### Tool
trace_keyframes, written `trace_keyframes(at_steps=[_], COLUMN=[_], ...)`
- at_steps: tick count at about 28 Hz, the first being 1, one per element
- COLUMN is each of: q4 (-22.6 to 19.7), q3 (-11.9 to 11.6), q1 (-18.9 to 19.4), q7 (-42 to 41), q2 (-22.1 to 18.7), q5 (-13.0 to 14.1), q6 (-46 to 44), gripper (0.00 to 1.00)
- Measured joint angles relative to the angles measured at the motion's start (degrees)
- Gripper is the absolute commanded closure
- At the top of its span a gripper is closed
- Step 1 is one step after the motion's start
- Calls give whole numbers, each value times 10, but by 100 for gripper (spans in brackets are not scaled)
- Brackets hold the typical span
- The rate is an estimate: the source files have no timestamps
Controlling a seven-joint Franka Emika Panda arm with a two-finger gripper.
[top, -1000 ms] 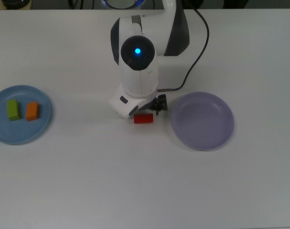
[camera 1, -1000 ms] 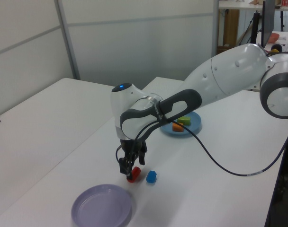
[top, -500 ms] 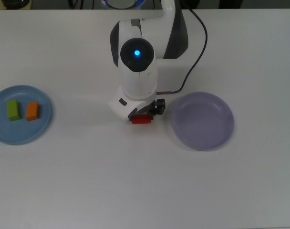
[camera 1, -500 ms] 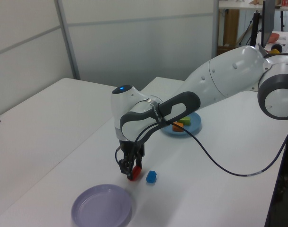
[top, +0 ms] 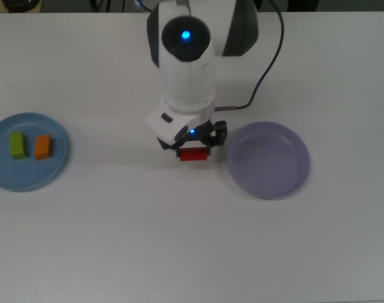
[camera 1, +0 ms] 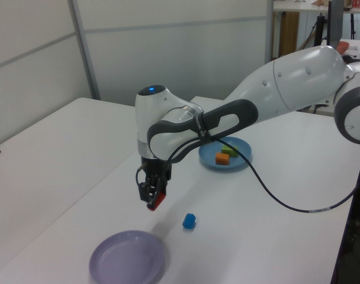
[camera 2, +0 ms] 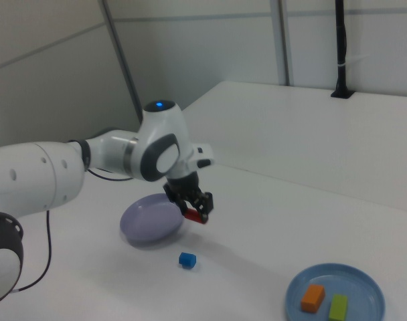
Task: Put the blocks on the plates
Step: 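Carry the red block to the lavender plate and release it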
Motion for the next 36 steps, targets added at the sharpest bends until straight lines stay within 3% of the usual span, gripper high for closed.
trace_keyframes(at_steps=[7,13,19,26,27,29,31,32,36], q4=[1,0,-1,-1,-1,-1,-1,-1,0], q3=[18,18,18,18,18,18,18,18,18], q1=[48,89,99,99,100,103,105,107,109], q7=[37,78,125,131,131,131,131,131,131], q2=[-2,15,49,68,69,71,71,71,71], q5=[-4,-34,-86,-96,-96,-96,-96,-96,-96], q6=[10,82,143,156,161,171,173,174,174], gripper=[97,97,87,81,78,47,10,0,0])
